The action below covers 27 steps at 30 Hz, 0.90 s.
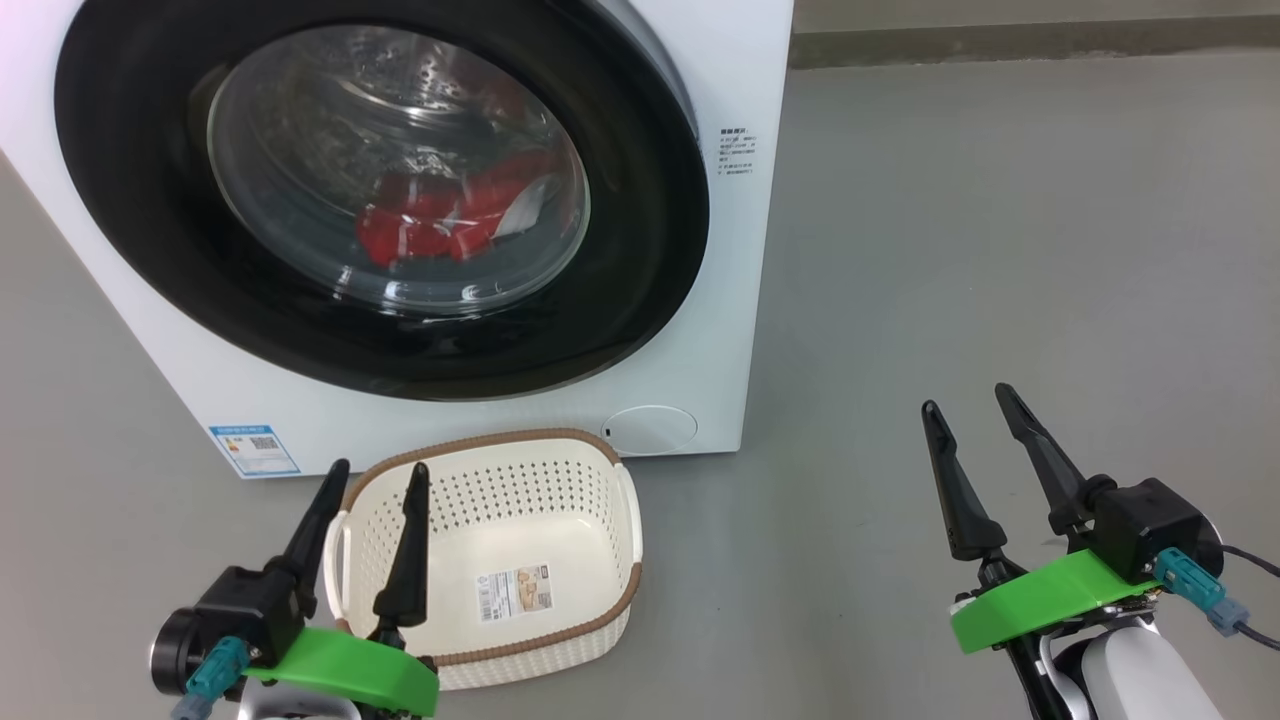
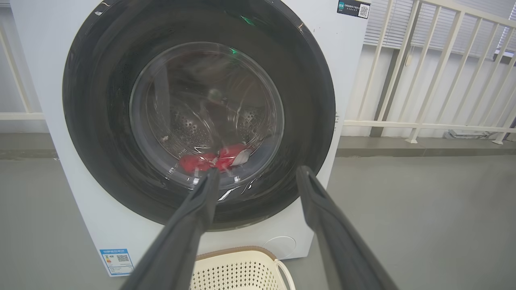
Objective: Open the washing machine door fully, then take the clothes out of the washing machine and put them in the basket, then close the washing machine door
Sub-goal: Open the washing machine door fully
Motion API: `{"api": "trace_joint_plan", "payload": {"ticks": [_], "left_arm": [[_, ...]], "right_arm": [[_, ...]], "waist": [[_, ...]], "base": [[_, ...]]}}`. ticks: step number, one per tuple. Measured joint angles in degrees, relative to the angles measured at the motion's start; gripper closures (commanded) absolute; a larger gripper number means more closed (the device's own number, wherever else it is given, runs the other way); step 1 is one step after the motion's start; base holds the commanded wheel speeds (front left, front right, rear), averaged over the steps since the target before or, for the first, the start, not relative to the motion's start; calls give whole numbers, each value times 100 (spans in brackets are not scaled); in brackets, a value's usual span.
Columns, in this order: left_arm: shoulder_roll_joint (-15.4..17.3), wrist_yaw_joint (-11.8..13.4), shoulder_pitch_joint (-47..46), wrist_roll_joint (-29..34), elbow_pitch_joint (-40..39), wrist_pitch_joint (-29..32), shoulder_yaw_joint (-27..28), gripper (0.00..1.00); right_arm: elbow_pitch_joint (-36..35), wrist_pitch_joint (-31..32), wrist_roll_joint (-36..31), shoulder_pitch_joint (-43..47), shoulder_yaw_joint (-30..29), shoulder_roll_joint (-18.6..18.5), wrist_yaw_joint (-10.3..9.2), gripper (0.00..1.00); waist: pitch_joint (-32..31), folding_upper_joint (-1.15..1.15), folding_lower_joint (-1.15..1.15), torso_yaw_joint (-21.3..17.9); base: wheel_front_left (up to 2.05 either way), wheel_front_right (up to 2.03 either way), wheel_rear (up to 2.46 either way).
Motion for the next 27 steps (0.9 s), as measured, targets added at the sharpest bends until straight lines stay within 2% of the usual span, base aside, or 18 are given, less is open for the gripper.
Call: {"api": "trace_joint_plan", "payload": {"ticks": [5,8,19,27], "left_arm": [[0,-1,-2,-1,-20,0,-15,0],[0,-2,-40,-2,-75,1,-38,0],[0,-10,-445,-111,-424,0,-91,0],[-1,-34,-673,-163,-743,0,-159,0]], "right_arm": [[-7,0,198,-60,42,0,0,100],[-13,0,610,-230,52,0,0,100],[-188,-1,2926,-1140,78,-47,0,100],[23,-1,4525,-2017,409,-635,0,100]], "waist": [[105,0,0,37],[209,0,0,65],[841,0,0,185],[1346,0,0,299]], "base": [[0,0,0],[0,0,0],[0,0,0],[0,0,0]]}}
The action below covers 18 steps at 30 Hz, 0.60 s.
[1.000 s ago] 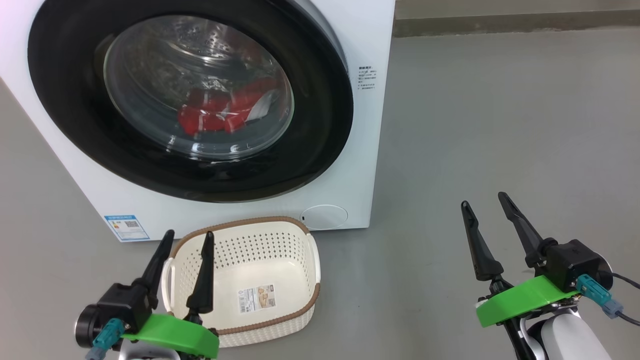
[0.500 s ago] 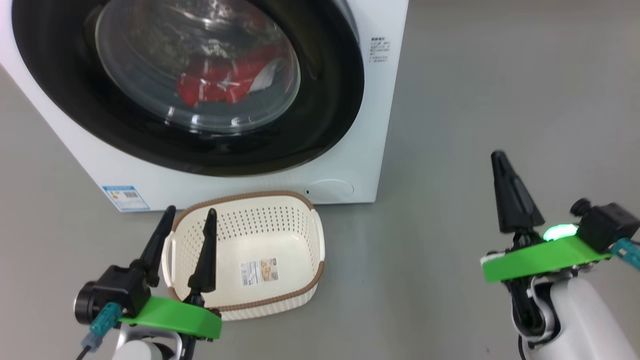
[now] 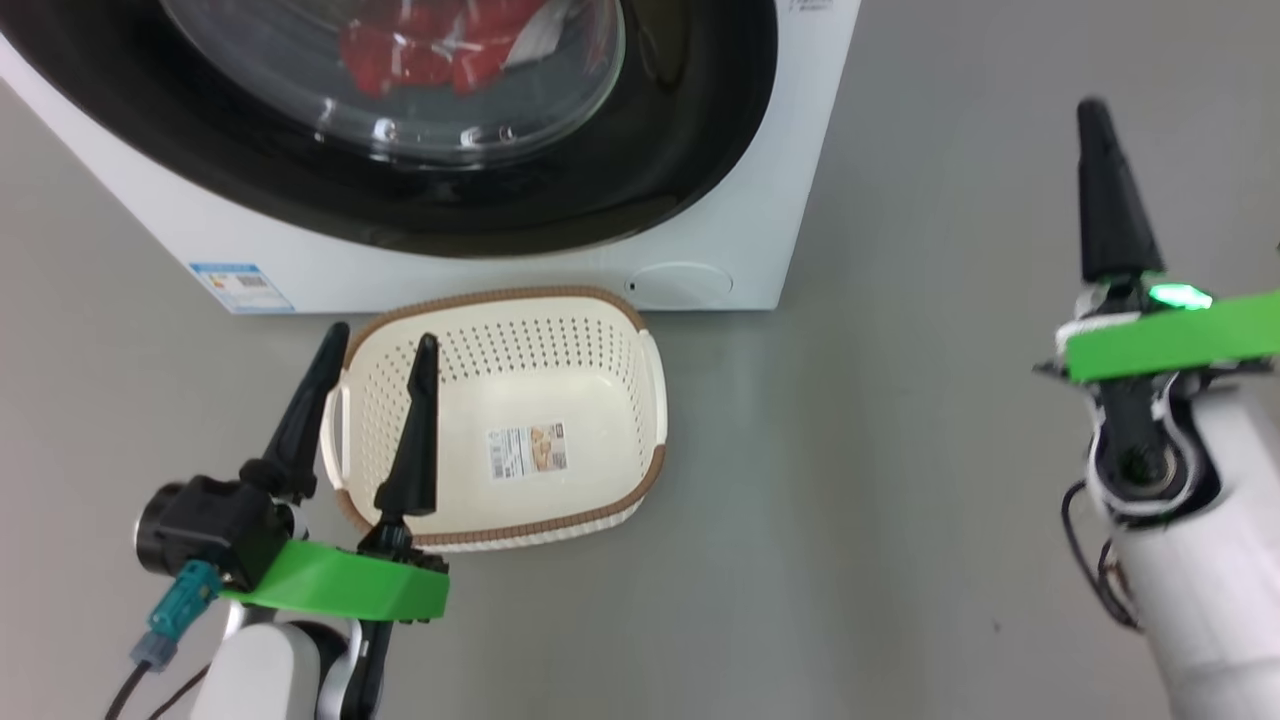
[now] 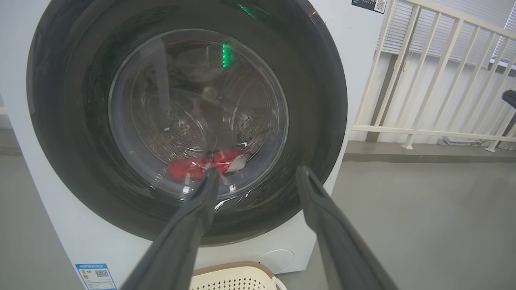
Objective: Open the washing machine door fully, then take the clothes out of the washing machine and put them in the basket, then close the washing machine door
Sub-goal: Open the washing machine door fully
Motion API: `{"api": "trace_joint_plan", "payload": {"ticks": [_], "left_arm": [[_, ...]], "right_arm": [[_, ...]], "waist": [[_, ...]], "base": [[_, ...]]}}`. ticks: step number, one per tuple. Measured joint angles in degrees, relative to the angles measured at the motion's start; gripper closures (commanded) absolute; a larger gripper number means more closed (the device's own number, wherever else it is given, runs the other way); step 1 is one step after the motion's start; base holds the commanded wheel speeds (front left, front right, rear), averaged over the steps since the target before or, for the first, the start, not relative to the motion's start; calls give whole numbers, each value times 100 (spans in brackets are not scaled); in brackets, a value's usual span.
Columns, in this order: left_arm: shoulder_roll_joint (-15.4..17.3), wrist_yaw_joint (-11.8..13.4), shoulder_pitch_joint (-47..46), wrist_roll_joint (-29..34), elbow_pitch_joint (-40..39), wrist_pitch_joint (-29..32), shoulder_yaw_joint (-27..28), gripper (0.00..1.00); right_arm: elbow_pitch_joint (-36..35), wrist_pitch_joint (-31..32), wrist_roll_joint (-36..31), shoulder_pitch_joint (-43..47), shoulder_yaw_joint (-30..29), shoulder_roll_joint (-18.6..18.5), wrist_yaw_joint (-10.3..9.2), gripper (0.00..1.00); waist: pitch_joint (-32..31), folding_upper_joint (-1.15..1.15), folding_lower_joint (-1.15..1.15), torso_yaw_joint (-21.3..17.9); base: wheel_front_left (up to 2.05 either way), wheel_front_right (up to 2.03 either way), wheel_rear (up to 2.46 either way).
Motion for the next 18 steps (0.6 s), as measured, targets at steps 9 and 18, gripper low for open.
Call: {"api": "trace_joint_plan", "payload": {"ticks": [9,18], "left_arm": [[-1,-19,-252,16,-140,0,-20,0],[-5,-19,-536,18,-180,-1,-122,0]], "right_arm": [[403,586,1690,-1217,393,-532,0,100],[754,1444,2748,-2319,563,-733,0,100]], "waist": [[591,0,0,124],[1203,0,0,330]], "base": [[0,0,0],[0,0,0]]}}
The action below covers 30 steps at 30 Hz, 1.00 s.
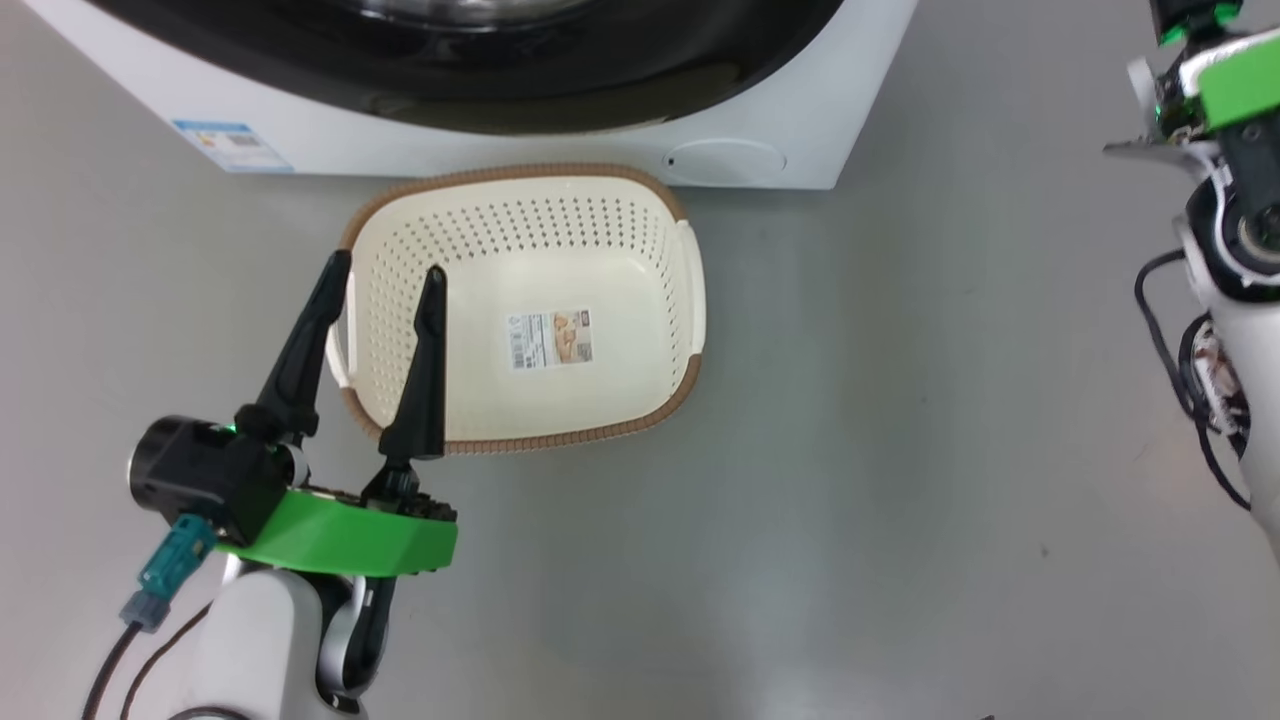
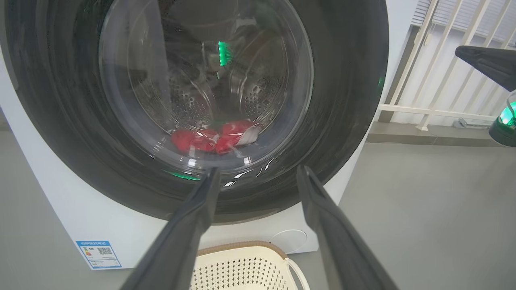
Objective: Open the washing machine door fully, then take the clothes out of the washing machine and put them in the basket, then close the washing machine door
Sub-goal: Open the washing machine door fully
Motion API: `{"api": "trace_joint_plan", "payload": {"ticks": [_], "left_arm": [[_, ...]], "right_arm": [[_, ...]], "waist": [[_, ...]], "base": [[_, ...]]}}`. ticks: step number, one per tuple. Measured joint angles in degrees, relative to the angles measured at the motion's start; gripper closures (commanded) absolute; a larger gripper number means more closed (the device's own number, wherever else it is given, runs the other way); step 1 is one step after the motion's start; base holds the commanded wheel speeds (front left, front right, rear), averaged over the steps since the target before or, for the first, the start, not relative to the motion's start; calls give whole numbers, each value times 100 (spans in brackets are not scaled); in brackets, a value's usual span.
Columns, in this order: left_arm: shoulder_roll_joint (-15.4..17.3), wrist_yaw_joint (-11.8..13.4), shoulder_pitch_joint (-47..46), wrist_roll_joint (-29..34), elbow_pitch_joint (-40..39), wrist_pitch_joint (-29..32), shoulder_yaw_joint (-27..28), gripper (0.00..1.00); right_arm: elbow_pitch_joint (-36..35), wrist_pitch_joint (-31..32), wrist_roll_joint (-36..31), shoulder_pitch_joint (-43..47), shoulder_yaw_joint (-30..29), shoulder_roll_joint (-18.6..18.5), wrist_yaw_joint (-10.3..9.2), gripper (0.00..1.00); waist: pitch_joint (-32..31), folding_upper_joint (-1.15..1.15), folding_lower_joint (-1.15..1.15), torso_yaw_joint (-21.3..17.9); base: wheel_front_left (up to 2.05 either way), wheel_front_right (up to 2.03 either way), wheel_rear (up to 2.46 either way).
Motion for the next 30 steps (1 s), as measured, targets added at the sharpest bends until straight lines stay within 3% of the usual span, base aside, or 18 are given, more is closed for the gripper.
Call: {"api": "trace_joint_plan", "payload": {"ticks": [5,30], "left_arm": [[-1,1,-110,-1,-13,0,-10,0],[-36,113,-364,-215,-54,-24,-413,0]], "right_arm": [[141,695,654,-357,-33,36,0,100],[761,2495,1068,-1762,-238,-123,-1,100]], "waist": [[243,0,0,129],[1174,0,0,657]], "base": [[0,0,0],[0,0,0]]}}
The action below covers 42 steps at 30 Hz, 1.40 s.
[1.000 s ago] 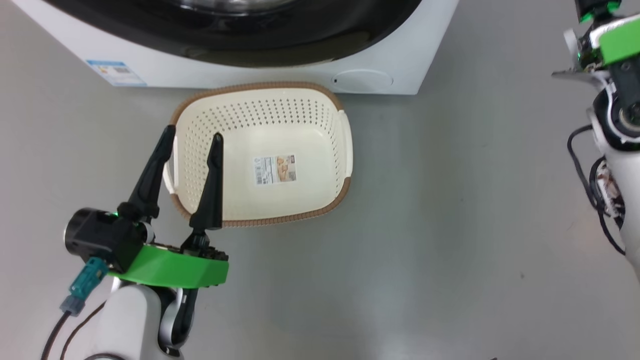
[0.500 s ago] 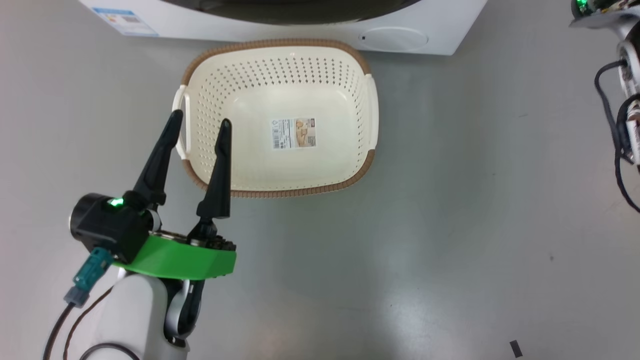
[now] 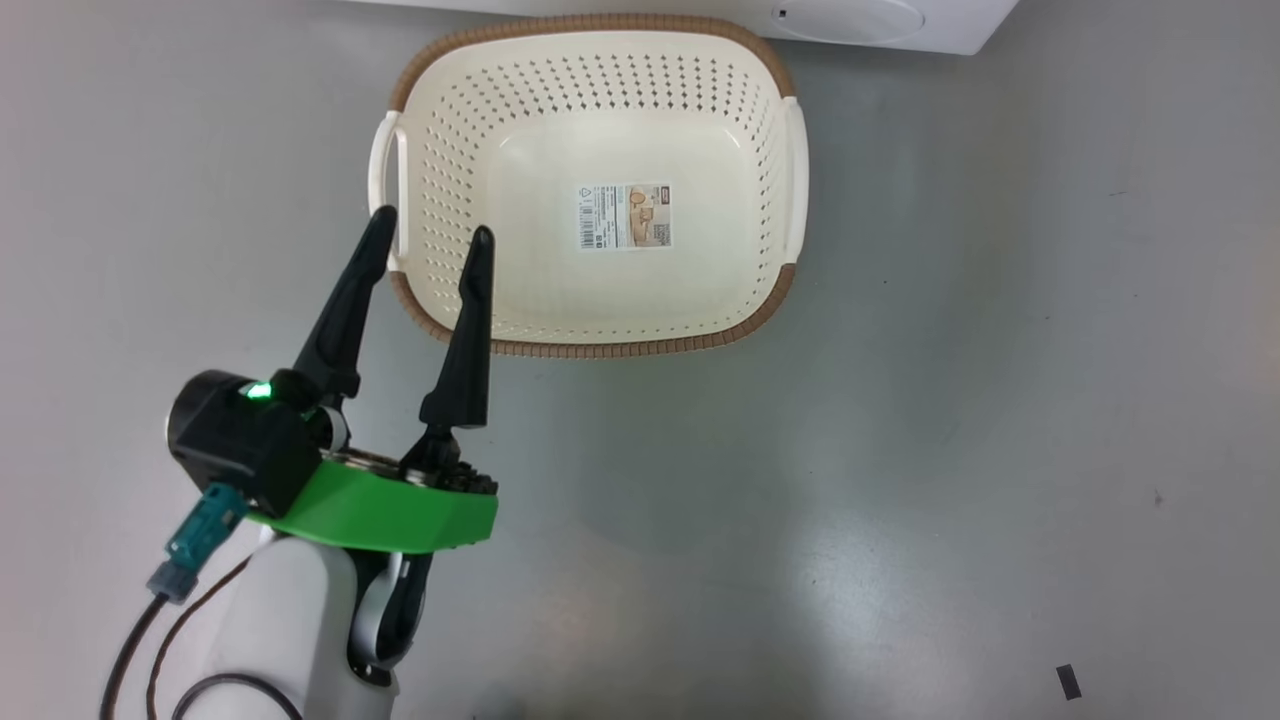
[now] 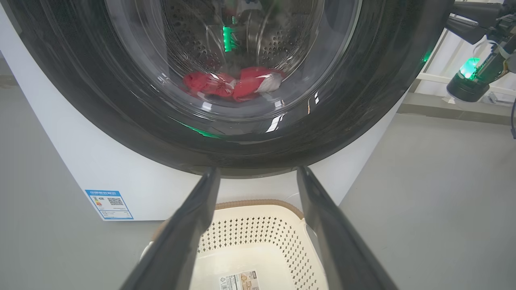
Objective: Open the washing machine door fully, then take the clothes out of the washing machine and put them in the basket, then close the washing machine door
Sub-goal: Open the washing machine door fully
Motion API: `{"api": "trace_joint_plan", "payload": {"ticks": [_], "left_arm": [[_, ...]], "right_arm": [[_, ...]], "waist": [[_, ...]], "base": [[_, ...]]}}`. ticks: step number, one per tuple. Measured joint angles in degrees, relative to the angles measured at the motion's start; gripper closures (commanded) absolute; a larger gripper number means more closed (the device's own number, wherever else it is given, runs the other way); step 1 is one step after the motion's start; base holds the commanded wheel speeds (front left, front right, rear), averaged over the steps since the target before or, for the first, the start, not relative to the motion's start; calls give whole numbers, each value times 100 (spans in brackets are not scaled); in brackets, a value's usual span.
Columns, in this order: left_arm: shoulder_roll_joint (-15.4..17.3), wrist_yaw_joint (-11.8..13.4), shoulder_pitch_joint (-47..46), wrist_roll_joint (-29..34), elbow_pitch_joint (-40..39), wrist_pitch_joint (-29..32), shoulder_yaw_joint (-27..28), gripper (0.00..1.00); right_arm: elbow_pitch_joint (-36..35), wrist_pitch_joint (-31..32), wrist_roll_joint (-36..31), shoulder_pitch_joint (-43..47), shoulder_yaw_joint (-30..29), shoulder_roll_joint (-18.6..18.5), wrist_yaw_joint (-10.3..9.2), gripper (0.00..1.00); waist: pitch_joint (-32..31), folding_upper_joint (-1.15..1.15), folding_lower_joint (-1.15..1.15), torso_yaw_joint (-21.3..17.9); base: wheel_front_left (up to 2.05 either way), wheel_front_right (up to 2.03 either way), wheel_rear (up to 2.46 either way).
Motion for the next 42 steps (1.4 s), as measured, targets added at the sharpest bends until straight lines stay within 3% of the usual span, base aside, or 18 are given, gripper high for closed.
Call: {"api": "trace_joint_plan", "payload": {"ticks": [21,42], "left_arm": [[-3,88,-86,-24,58,0,-62,0],[-2,87,-36,12,315,0,-53,0]], "right_arm": [[-67,779,-171,51,114,-125,-48,100],[-188,1166,-165,1000,119,287,-48,100]], "waist": [[-102,0,0,87],[-753,0,0,-117]], "base": [[0,0,0],[0,0,0]]}}
